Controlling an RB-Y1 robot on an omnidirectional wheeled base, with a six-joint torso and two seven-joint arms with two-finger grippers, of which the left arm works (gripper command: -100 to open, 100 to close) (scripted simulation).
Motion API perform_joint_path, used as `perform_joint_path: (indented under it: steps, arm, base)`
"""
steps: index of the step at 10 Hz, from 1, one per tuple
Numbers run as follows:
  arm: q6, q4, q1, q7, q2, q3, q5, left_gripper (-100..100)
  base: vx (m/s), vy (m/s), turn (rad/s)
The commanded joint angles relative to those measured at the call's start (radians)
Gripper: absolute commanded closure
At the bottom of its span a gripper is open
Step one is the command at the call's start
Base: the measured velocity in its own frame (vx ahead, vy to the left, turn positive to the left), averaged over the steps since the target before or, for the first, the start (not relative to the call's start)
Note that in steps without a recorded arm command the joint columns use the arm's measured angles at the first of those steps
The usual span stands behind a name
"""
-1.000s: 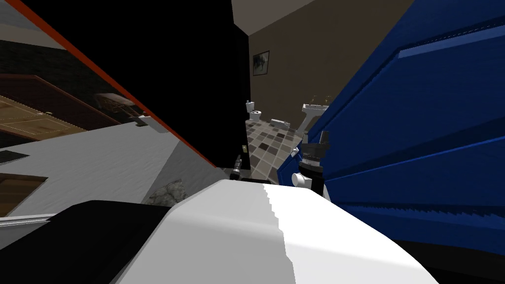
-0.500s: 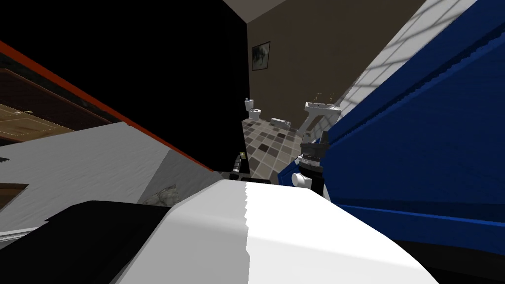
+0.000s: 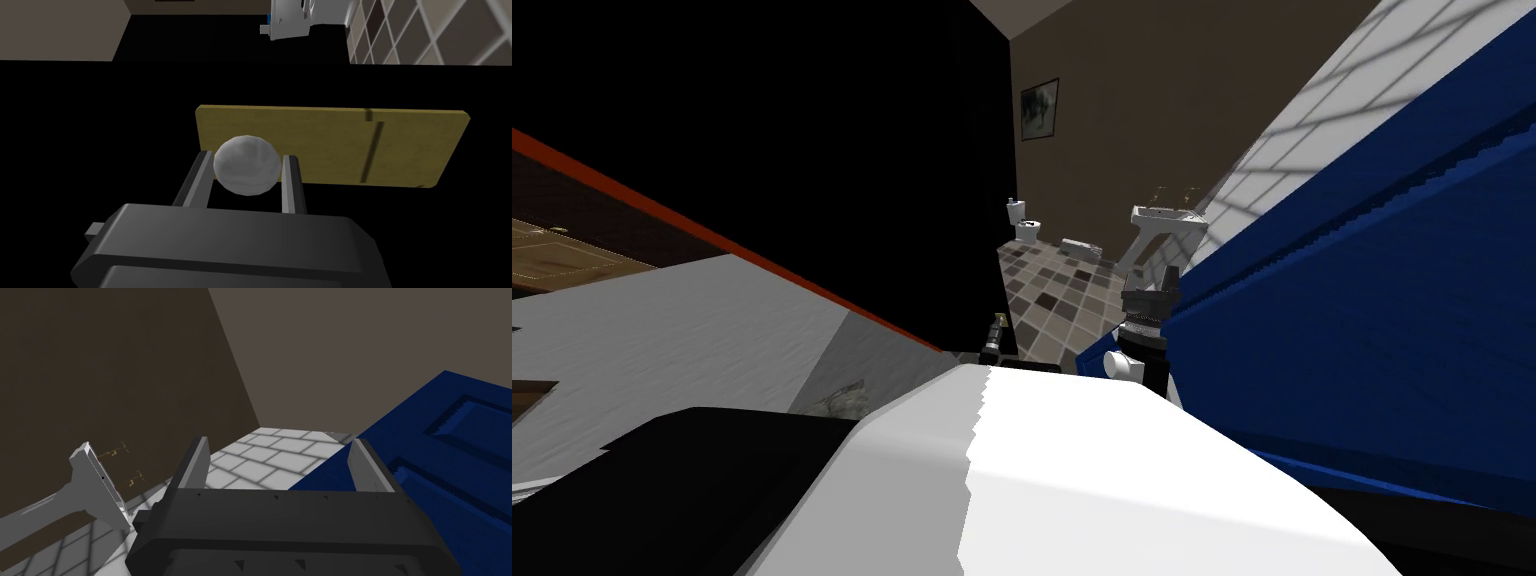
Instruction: Push the door open
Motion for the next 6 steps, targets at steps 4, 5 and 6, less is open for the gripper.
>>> perform_joint_path:
  steps: [4, 5, 6]
  arm:
    - [0.0, 0.0, 0.001, 0.0, 0.0, 0.0, 0.0, 100]
    - [0.005, -0.001, 0.003, -0.024, 0.02, -0.009, 0.026, 100]
    - [0.006, -0.003, 0.004, -0.034, 0.025, -0.012, 0.036, 100]
  base:
    - [-0.009, 0.001, -0.001]
    - [0.125, -0.01, 0.147]
    - [0.212, -0.034, 0.16]
